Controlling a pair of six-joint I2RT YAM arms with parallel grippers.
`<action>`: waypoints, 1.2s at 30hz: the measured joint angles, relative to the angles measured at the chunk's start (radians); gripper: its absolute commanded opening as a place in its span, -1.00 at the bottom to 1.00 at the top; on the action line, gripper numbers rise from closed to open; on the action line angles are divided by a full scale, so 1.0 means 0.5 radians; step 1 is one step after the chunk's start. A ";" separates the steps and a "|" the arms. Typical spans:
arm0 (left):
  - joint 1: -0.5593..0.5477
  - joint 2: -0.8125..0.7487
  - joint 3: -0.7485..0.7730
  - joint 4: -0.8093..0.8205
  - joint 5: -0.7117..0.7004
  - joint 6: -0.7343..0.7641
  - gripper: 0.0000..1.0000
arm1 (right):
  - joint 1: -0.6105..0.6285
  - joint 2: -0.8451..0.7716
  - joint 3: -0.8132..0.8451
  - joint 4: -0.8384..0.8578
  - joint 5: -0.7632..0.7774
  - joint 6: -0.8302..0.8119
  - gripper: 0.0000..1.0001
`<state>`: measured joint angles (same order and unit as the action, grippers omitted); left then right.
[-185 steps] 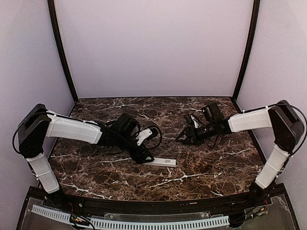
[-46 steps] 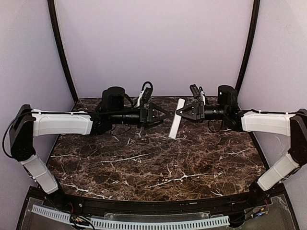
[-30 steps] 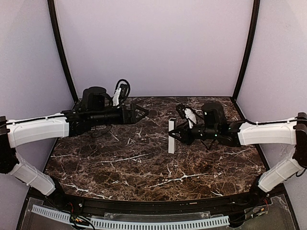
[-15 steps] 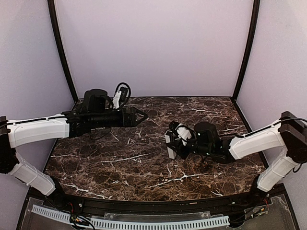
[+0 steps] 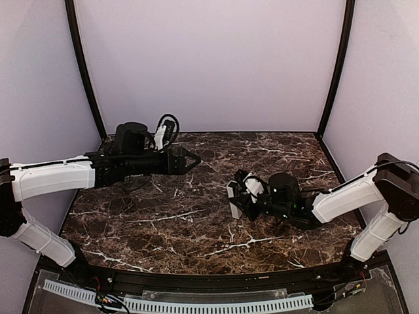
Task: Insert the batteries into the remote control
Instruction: Place the remote control at the center of the board.
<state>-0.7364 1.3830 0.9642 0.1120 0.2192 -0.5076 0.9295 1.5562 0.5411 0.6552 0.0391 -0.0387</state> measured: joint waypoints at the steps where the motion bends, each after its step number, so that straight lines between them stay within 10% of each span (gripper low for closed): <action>1: 0.000 0.003 0.000 0.000 0.000 0.001 0.97 | 0.000 0.006 0.010 -0.009 0.001 0.000 -1.00; 12: 0.013 0.013 0.000 -0.010 -0.008 0.014 0.97 | 0.016 0.092 0.198 -0.198 0.031 0.015 -1.00; 36: 0.264 -0.140 -0.197 -0.092 -0.070 -0.054 0.97 | 0.010 0.794 1.889 -2.738 0.069 0.439 -1.00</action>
<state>-0.6044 1.3128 0.8658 0.0662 0.1841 -0.5346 0.9344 1.9533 1.4857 -0.7139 0.0738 0.1806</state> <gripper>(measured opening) 0.986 0.280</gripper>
